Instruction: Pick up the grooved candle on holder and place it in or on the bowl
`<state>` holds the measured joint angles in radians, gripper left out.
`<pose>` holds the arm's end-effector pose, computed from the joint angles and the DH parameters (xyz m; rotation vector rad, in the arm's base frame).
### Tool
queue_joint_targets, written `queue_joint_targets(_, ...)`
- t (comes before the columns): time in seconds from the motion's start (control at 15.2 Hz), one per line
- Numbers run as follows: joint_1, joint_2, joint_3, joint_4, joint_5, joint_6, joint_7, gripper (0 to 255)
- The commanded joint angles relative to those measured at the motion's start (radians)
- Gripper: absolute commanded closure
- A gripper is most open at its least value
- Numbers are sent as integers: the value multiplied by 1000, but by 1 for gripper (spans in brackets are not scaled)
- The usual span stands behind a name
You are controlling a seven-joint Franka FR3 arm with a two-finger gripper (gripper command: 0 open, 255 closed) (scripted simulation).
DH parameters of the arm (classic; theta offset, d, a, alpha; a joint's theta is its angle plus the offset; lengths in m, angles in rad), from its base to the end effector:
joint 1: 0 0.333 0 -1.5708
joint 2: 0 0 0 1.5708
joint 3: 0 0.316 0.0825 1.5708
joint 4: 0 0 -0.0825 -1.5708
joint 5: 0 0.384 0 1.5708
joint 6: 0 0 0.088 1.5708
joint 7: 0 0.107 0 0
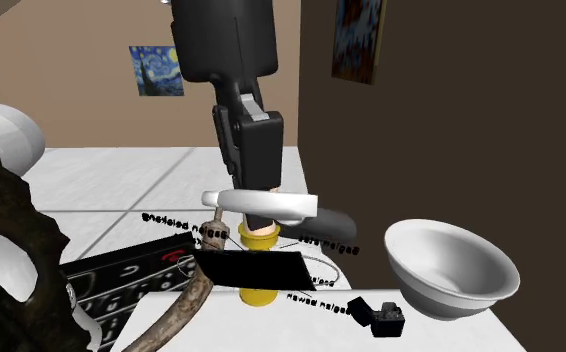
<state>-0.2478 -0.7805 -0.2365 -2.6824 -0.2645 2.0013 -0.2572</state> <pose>0.2836 -0.1673 0.4640 3.0328 -0.1025 0.0927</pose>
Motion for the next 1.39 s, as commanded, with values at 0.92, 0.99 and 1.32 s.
queue_joint_targets(0.92,43,154,25,277,53,-123,-2,255)
queue_joint_targets(0.99,51,196,25,312,60,-117,0,255)
queue_joint_targets(1.32,81,398,21,501,96,-105,1,255)
